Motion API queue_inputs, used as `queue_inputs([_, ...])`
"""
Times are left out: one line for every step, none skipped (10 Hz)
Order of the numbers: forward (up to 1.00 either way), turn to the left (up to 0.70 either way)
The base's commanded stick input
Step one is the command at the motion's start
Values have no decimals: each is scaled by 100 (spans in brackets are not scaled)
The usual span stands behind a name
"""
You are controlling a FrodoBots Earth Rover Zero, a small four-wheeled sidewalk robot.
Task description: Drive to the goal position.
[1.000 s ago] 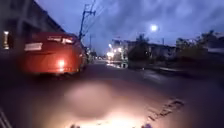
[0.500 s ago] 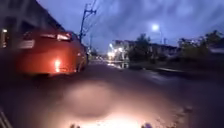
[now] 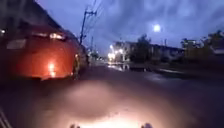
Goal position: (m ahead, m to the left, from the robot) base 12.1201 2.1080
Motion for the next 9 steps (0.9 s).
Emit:
queue_inputs([25, 0])
queue_inputs([49, 0])
queue_inputs([50, 0])
queue_inputs([50, 0])
queue_inputs([50, 0])
queue_inputs([50, 0])
queue_inputs([50, 0])
queue_inputs([50, 0])
queue_inputs([50, 0])
